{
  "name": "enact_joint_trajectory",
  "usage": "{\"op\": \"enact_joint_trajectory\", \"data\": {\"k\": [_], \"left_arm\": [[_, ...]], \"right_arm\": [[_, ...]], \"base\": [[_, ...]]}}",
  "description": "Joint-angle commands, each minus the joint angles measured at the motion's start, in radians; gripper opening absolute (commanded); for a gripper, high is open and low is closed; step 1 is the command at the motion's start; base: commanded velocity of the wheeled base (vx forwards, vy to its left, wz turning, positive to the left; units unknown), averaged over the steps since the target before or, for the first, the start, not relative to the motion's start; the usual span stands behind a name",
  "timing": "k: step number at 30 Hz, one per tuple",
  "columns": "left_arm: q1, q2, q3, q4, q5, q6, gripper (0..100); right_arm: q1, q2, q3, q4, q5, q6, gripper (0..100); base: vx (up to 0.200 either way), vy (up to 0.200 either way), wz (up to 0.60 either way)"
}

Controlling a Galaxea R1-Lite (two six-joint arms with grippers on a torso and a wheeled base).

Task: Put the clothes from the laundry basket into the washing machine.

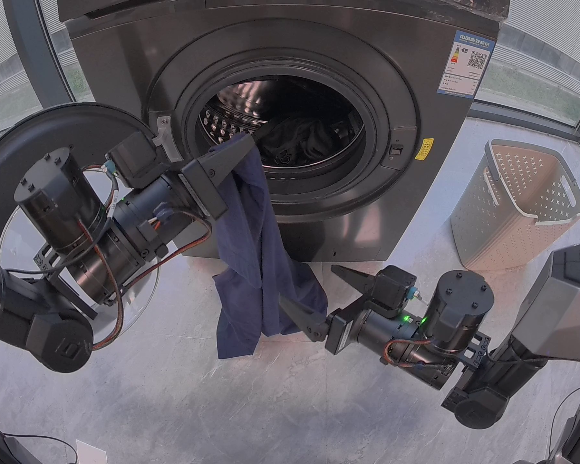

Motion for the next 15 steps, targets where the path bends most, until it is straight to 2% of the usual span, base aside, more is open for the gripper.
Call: {"op": "enact_joint_trajectory", "data": {"k": [1,5,15], "left_arm": [[-0.022,-0.003,-0.056,0.028,0.014,0.002,0],[-0.029,-0.006,-0.076,0.048,0.014,0.004,0],[-0.029,0.000,-0.073,0.051,0.014,0.008,0]], "right_arm": [[0.055,0.064,-0.035,0.000,0.002,0.003,100],[0.091,0.127,-0.107,0.000,0.001,0.007,100],[0.118,0.282,-0.302,0.025,-0.002,0.018,100]], "base": [[0.000,0.000,0.00],[0.000,0.000,0.00],[0.000,0.000,0.00]]}}
